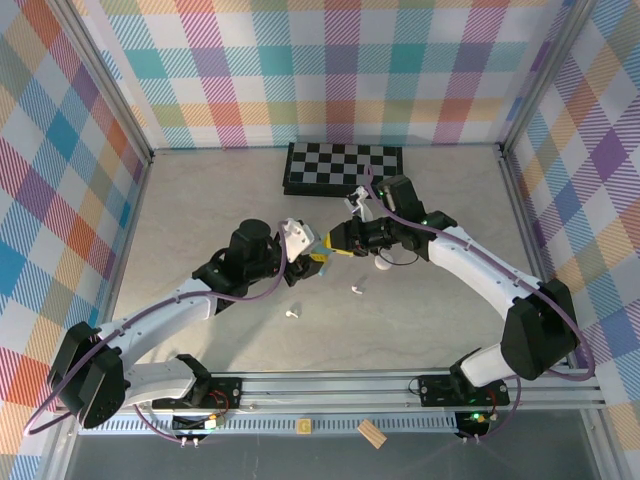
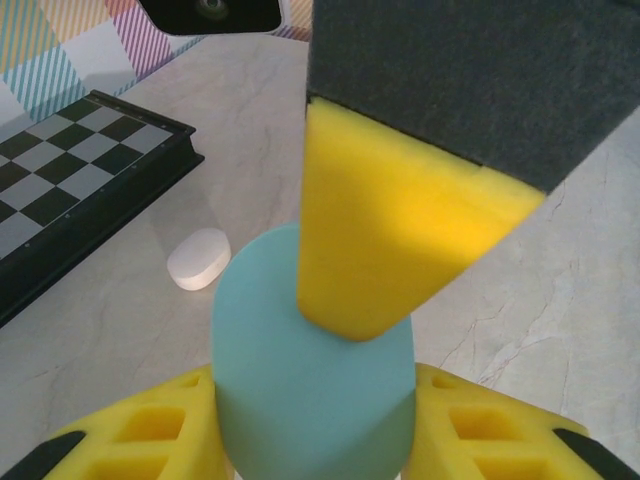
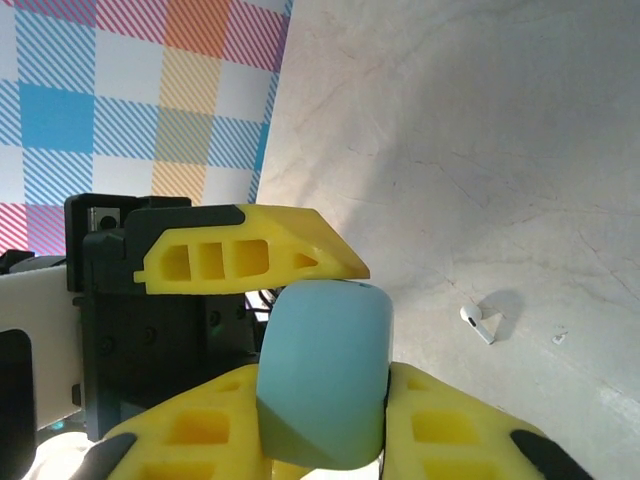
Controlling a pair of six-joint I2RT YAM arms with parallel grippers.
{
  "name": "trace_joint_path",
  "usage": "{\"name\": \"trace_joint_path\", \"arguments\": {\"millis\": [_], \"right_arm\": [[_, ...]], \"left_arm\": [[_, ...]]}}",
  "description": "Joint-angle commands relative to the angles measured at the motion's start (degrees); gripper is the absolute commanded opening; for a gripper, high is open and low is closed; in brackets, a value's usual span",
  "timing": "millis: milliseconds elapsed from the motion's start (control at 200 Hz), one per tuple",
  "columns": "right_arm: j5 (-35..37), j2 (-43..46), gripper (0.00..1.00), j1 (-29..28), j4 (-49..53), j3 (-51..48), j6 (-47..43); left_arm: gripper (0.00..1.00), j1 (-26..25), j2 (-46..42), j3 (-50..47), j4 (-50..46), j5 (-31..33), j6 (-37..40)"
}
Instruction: Insert the wireless bluetooth earbuds into the charging case
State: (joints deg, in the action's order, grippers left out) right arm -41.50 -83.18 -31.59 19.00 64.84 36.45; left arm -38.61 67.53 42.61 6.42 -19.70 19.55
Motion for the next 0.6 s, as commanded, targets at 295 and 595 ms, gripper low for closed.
{"name": "trace_joint_path", "arguments": {"millis": [295,595], "right_arm": [[-8.1,5.1,0.16,4.8,-20.3,-6.4,16.9],[-14.9,7.7,0.14,7.5,-48.0,-14.7,40.4]], "left_arm": [[0.82,-0.7,-6.4,-8.8,24.3,3.4,-7.5],[0.78,-0.5,2.9,-16.8,60.5,3.3,-12.2]]}}
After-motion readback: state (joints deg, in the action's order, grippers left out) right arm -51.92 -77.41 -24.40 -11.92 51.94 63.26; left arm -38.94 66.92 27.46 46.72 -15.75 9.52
